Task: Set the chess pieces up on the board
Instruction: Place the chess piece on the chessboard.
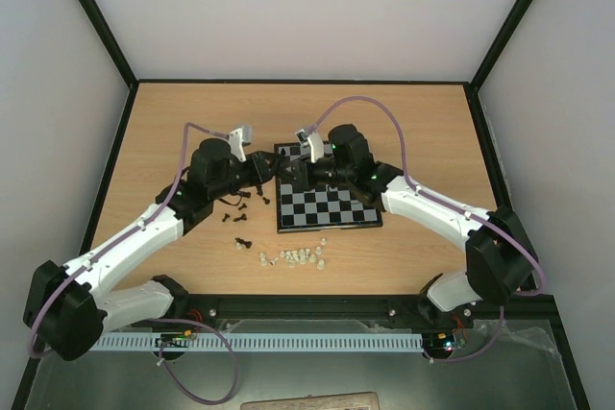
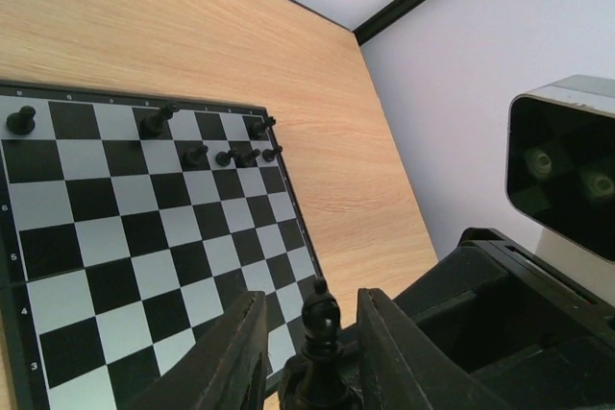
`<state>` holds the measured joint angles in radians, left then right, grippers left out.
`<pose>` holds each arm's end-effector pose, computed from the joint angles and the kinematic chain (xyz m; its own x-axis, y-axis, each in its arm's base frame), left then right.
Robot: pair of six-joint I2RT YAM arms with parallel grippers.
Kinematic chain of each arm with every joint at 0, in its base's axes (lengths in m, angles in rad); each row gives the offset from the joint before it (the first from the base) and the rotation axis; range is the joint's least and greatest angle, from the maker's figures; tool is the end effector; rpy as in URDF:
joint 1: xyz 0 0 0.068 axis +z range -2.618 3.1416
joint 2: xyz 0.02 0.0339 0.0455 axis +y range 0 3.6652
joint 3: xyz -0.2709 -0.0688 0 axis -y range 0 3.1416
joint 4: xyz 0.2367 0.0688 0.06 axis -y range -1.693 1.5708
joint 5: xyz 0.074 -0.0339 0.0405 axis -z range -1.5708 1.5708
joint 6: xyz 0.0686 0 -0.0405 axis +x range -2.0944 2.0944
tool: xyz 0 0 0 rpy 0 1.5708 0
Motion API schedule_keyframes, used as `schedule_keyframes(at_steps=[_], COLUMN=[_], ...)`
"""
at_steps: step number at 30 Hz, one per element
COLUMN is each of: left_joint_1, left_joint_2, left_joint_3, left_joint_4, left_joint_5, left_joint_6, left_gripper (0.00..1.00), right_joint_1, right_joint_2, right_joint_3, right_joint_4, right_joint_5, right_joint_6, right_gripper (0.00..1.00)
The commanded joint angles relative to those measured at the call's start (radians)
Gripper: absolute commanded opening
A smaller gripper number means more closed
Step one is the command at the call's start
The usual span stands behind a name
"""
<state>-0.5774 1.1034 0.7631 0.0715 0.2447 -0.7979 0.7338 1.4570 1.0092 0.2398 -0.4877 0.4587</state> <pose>0.2227 -0.1649 0.2956 -0.6746 -0.3895 -0.6271 0.3471 0.5824 -0.7351 0.2460 0.2652 0.3064 -0.5502 0.0305 -0.8345 -0.7679 0.3742 0.5200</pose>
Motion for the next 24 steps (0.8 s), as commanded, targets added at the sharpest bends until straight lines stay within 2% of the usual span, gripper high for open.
schedule_keyframes(at_steps=[1, 4, 11, 16, 24], left_joint_1=[0.003, 0.026, 0.131, 0.150, 0.163], left_joint_2=[0.033, 0.065, 0.116, 0.148, 0.202], left_joint_3=[0.056, 0.091, 0.143, 0.177, 0.199], left_joint_4=[-0.072, -0.118, -0.248, -0.335, -0.438], left_joint_5=[0.080, 0.140, 0.353, 0.442, 0.604], left_joint_6=[0.037, 0.063, 0.130, 0.196, 0.249], left_gripper=[0.31, 0.34, 0.36, 0.38, 0.41], right_joint_1=[0.007, 0.007, 0.008, 0.011, 0.123], right_joint_2=[-0.016, -0.017, -0.051, -0.065, -0.065], right_joint_3=[-0.007, -0.003, -0.033, -0.047, -0.019], right_joint_4=[-0.005, -0.049, -0.116, -0.171, -0.331], right_joint_5=[0.038, 0.062, 0.087, 0.077, 0.149], right_joint_6=[-0.043, -0.075, -0.132, -0.168, -0.240], right_gripper=[0.18, 0.17, 0.17, 0.17, 0.16])
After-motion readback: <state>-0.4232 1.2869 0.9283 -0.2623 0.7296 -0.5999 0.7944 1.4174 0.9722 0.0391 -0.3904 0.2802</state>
